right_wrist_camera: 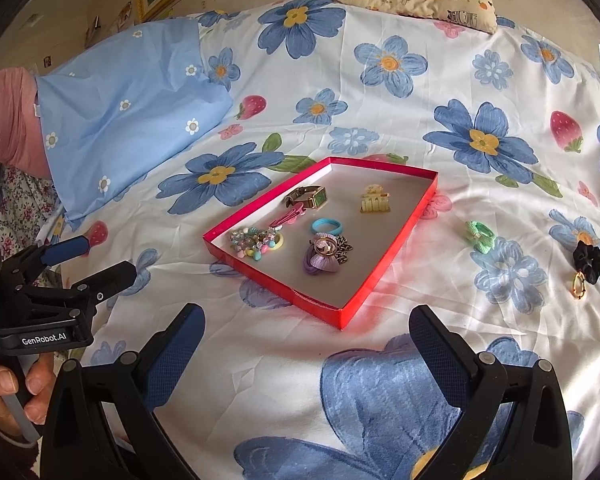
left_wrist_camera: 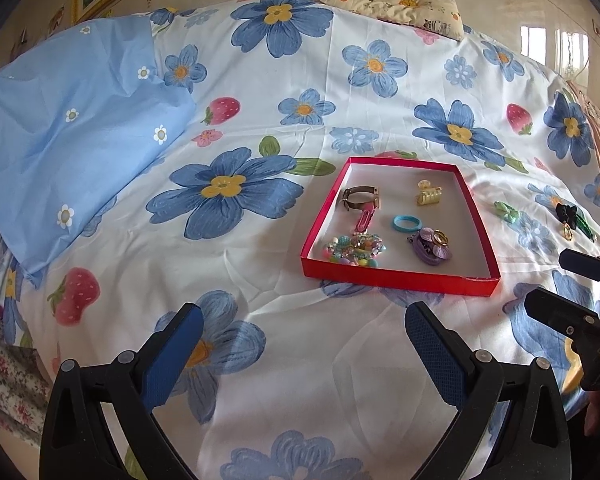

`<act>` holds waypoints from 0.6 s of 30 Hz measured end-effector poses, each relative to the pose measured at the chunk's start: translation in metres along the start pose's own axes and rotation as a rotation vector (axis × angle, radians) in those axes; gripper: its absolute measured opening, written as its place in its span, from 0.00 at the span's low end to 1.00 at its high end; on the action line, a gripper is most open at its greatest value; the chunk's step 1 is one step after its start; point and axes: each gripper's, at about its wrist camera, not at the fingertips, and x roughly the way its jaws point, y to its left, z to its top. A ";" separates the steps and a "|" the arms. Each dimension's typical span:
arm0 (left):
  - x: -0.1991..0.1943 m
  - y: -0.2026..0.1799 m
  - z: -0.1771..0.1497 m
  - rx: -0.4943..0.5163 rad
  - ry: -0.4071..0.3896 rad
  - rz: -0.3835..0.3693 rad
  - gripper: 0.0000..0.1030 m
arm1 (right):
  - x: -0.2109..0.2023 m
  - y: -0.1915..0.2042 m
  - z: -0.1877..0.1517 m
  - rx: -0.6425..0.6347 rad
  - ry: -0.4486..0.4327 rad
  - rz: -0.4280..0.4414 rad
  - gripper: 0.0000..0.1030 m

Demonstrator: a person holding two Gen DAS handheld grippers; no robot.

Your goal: Organize jewelry

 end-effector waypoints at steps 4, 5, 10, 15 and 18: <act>-0.001 0.001 0.001 -0.003 -0.004 0.002 0.99 | 0.000 0.001 -0.001 -0.003 -0.001 -0.001 1.00; -0.001 0.001 0.001 -0.003 -0.005 0.004 0.99 | 0.000 0.001 -0.001 -0.002 -0.002 -0.001 1.00; -0.001 0.002 0.002 -0.004 -0.009 0.003 0.99 | 0.000 0.000 -0.001 -0.003 -0.003 -0.001 1.00; -0.002 0.002 0.002 -0.003 -0.009 0.004 0.99 | 0.000 0.001 -0.001 -0.004 -0.003 0.002 1.00; -0.002 0.002 0.002 -0.004 -0.010 0.004 0.99 | -0.001 0.002 0.000 -0.004 -0.006 0.003 1.00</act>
